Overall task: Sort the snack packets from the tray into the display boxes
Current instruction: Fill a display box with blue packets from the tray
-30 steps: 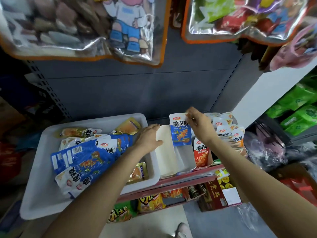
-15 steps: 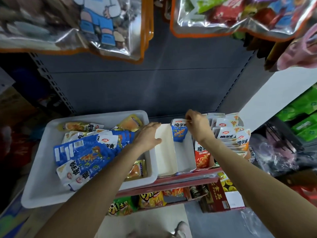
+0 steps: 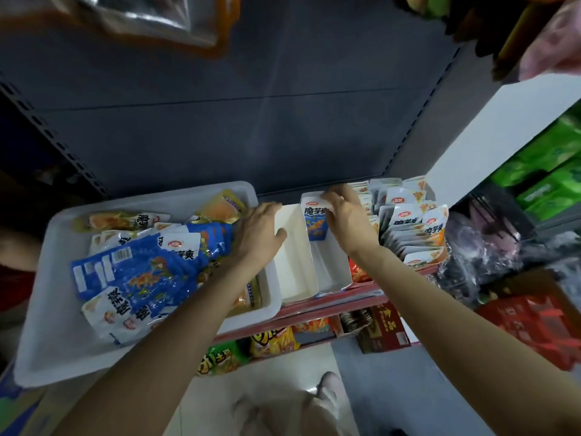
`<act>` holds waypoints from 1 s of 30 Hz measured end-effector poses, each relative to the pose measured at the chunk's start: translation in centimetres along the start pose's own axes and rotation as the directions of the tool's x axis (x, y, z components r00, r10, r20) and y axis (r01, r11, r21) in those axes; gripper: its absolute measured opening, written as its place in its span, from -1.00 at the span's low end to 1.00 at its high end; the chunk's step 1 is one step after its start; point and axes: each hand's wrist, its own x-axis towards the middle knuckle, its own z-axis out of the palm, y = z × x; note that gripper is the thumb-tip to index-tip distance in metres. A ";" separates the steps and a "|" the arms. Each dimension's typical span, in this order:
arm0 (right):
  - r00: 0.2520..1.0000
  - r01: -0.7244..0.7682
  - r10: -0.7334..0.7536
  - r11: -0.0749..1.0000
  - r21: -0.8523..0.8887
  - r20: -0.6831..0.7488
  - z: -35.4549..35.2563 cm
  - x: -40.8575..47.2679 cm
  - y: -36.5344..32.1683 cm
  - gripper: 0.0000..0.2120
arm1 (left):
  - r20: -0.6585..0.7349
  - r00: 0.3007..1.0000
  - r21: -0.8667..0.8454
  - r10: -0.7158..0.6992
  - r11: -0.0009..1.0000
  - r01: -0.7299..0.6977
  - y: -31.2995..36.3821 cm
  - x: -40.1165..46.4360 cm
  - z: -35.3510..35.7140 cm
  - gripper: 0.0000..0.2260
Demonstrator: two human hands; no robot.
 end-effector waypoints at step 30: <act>0.967 -0.116 0.025 0.930 0.350 0.254 6.5 -3.5 -8.8 -0.30 | 0.130 0.983 0.341 -0.132 0.937 0.081 -11.4 -4.8 -1.0 -0.39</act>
